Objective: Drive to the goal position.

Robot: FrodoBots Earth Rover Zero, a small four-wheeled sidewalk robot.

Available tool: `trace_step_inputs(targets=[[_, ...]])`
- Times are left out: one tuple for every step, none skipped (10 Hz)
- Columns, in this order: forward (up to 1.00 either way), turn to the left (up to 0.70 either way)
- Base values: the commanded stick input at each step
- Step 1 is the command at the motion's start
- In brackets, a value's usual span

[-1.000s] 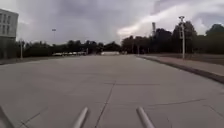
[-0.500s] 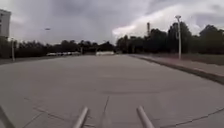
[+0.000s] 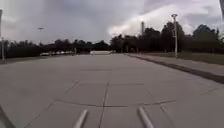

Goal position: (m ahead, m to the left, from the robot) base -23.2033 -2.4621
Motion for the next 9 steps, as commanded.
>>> trace_step_inputs(targets=[[1.00,-0.27],[1.00,-0.27],[1.00,-0.17],[1.00,-0.06],[1.00,0.00],[1.00,0.00],[1.00,0.00],[1.00,0.00],[1.00,0.00]])
